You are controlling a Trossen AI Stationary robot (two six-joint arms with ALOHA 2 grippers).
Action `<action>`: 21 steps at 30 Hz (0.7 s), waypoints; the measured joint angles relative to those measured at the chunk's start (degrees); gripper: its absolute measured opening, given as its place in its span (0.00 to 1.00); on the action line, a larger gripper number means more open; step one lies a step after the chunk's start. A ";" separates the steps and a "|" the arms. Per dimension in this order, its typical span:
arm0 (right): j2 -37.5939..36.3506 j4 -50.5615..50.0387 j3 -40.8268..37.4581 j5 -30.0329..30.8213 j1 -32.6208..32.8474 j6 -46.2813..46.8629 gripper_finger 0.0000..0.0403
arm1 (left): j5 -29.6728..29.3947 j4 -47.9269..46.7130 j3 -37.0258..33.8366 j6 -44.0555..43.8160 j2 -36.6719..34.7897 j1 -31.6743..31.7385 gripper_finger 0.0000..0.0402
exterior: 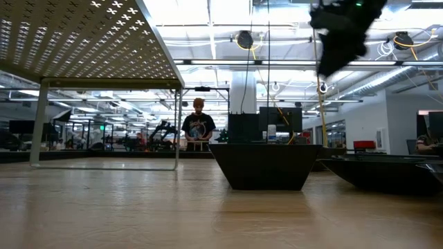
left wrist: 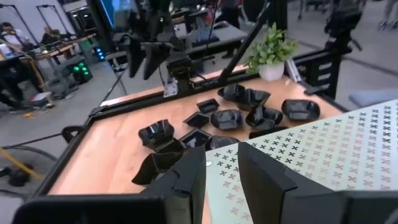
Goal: Pick & Place Mini shaped plates
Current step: Stack the square plate on top of the other square plate on the shelf
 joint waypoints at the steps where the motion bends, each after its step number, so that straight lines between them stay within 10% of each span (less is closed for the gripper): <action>1: -0.04 -4.58 0.45 -3.59 -0.99 2.18 0.52 | 1.97 0.88 -0.54 -0.77 0.12 2.23 0.24; 11: 0.93 -20.02 -4.99 -22.92 -5.98 11.72 0.52 | 12.60 11.09 -4.21 -1.07 7.67 15.53 0.24; 21: 0.95 -16.92 -15.19 -32.43 -1.39 24.01 0.52 | 6.47 14.85 -4.16 1.09 8.17 17.10 0.24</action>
